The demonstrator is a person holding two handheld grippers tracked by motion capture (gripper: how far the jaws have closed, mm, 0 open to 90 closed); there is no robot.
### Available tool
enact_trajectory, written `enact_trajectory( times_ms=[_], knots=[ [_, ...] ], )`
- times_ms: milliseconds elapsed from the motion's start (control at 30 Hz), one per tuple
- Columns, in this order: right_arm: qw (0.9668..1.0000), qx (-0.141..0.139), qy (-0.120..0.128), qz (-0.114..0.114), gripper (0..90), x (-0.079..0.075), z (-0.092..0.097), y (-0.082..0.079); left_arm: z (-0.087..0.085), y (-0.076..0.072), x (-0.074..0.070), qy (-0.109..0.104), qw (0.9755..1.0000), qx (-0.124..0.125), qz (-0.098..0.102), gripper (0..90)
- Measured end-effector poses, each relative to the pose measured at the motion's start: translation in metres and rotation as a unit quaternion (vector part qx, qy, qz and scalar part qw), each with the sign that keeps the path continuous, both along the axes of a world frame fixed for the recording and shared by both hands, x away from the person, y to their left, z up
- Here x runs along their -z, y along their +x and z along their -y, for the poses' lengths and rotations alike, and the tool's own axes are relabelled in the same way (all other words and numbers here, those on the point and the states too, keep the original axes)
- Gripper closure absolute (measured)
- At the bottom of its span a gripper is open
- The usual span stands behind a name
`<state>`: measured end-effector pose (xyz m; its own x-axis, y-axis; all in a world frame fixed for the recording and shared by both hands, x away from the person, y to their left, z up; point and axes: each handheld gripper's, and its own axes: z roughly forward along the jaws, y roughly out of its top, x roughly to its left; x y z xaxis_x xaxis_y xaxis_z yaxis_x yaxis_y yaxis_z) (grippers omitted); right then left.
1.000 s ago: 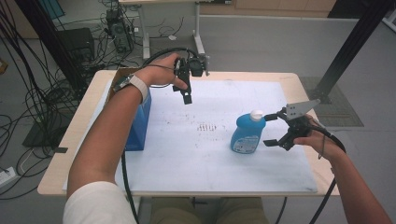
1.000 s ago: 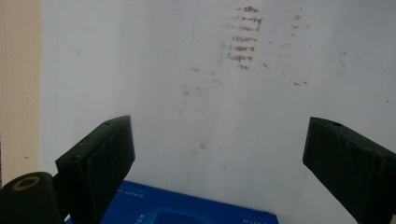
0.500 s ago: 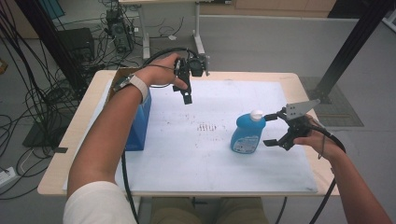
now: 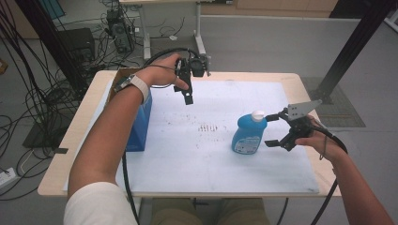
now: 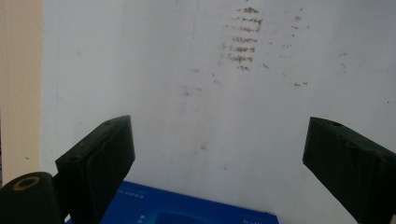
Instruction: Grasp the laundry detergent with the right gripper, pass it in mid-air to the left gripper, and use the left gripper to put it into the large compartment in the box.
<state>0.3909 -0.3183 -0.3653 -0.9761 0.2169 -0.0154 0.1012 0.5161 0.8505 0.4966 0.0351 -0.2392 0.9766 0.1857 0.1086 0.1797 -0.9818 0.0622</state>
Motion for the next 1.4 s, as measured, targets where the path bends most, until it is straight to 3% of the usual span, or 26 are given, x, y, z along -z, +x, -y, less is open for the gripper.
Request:
enact_trajectory(
  times_ms=[1400],
  knots=[
    [0.9999,-0.005,0.013,0.001,3.0,0.007,-0.018,0.001,-0.004,-0.001,0.002,-0.003,1.0000,-0.004,-0.001,9.5]
  ],
)
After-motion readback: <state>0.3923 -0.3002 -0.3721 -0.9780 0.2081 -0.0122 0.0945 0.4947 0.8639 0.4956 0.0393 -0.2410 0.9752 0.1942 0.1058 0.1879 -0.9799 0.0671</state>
